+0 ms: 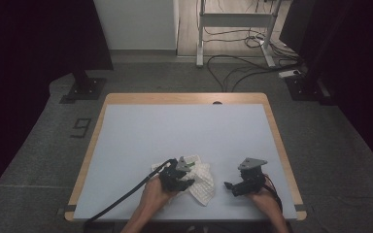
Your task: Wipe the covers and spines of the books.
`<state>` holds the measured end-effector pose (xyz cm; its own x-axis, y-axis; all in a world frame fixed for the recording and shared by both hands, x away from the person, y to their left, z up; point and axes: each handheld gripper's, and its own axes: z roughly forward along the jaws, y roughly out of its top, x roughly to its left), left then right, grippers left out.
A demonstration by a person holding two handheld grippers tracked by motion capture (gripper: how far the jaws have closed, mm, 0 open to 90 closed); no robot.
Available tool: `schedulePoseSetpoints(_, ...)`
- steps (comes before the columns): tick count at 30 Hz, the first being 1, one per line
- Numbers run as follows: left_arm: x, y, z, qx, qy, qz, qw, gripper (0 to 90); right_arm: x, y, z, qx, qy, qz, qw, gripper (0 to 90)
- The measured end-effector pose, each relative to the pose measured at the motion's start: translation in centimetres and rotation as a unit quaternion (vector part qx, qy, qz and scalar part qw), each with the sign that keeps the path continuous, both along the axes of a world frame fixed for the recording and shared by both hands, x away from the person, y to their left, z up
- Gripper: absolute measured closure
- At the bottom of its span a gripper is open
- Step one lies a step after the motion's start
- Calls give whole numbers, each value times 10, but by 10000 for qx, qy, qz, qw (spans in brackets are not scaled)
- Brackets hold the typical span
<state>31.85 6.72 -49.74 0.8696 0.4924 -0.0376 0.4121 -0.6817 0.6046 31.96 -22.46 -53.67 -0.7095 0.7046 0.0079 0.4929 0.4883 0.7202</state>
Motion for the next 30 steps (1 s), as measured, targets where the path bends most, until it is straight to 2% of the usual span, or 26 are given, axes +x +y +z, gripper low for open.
schedulePoseSetpoints(15,19,-34,-3,-123,21,-195,9997,684,0,0,0,0,0,1,10000,0)
schedulePoseSetpoints(23,19,-34,-2,-135,10,-227,9997,683,0,0,0,-1,-4,2,10000,0)
schedulePoseSetpoints(30,20,-25,16,-243,-63,-169,9995,685,0,0,0,2,-1,2,10000,0)
